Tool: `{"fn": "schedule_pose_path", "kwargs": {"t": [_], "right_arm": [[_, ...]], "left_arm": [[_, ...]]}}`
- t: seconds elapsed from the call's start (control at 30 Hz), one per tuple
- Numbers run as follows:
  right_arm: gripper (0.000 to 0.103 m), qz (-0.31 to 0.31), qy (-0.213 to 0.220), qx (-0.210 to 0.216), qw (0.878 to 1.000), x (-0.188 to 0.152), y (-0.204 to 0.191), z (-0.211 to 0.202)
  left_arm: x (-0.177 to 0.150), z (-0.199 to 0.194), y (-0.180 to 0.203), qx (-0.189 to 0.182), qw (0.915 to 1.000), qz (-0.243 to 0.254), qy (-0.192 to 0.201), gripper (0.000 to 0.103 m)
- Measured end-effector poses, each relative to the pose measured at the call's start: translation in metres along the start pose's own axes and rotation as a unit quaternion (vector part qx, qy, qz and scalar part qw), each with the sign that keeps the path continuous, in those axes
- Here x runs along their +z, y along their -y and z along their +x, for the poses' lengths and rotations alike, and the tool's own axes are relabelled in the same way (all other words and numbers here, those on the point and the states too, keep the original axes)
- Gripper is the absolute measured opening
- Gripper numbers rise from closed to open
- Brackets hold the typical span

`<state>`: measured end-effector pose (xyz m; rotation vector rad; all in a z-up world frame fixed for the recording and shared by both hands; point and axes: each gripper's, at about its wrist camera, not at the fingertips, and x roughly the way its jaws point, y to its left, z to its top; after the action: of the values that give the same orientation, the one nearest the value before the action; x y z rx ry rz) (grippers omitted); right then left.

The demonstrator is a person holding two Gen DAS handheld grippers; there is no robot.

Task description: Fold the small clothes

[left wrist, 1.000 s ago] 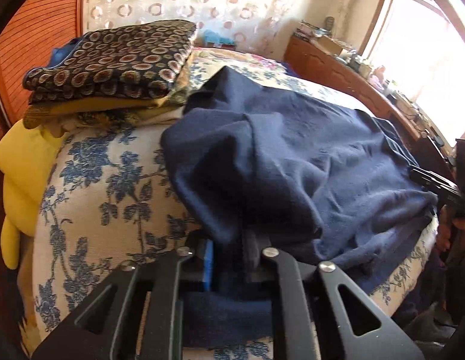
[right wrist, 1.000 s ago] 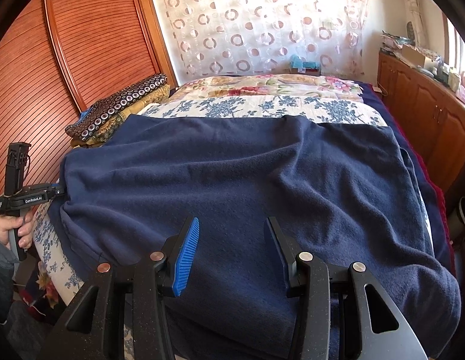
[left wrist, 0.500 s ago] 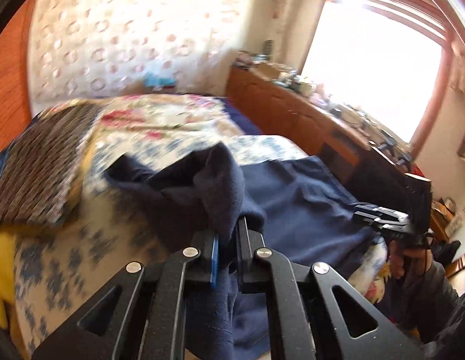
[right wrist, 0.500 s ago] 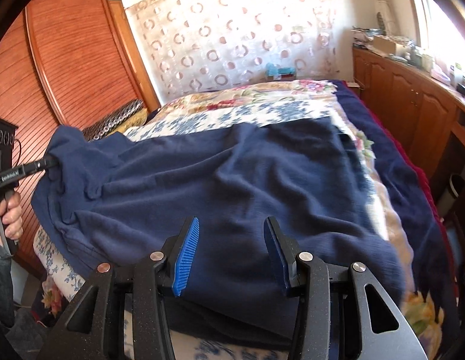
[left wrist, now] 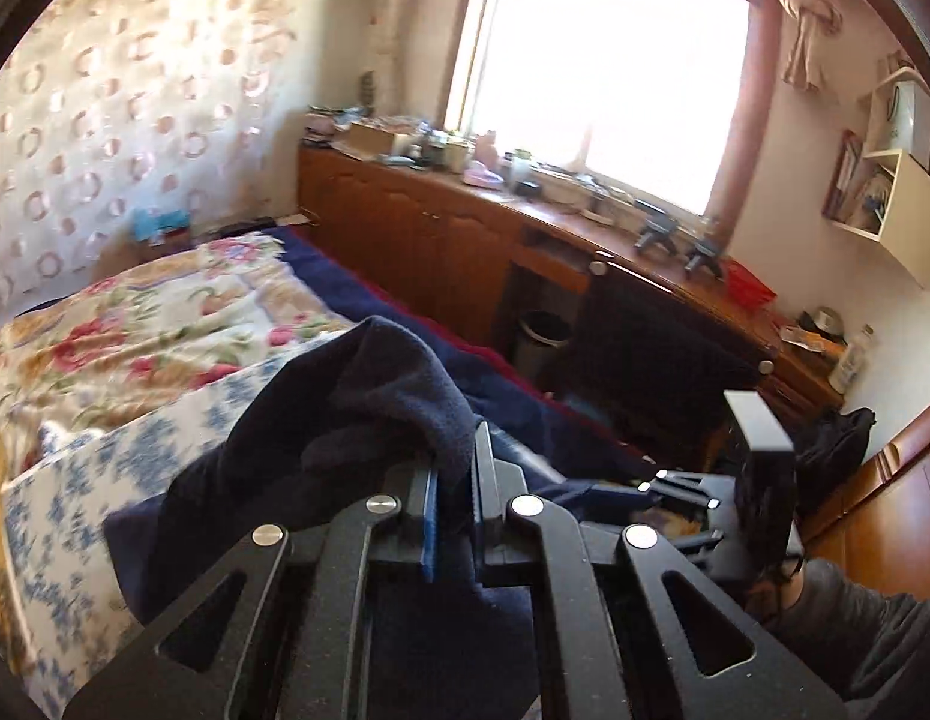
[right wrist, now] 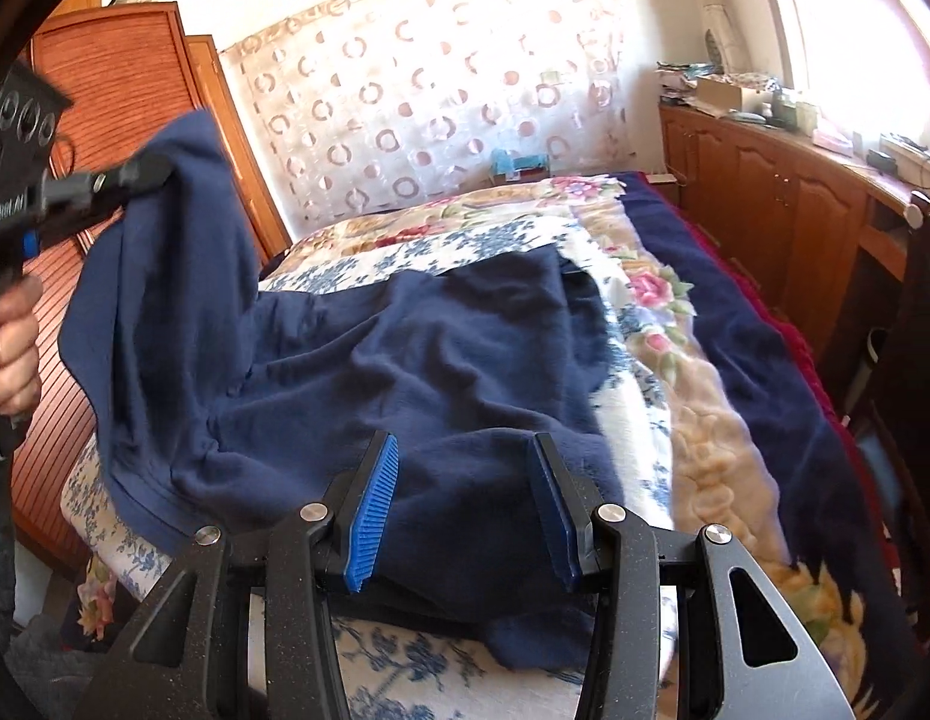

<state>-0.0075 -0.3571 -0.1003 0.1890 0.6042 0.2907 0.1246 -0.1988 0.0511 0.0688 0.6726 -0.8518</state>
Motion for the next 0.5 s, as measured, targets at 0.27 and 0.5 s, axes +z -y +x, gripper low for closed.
{"fn": "schedule_pose_path", "kwargs": {"t": [0.27, 0.5], "right_arm": [[0.047, 0.01, 0.005, -0.01, 1.0, -0.006, 0.006, -0.01], [0.047, 0.009, 0.01, -0.004, 1.0, 0.005, 0.004, -0.005]], "left_arm": [[-0.012, 0.023, 0.011, -0.006, 0.9993, 0.024, -0.027, 0.048], [-0.04, 0.017, -0.018, 0.037, 0.9981, 0.016, -0.047, 0.07]]}}
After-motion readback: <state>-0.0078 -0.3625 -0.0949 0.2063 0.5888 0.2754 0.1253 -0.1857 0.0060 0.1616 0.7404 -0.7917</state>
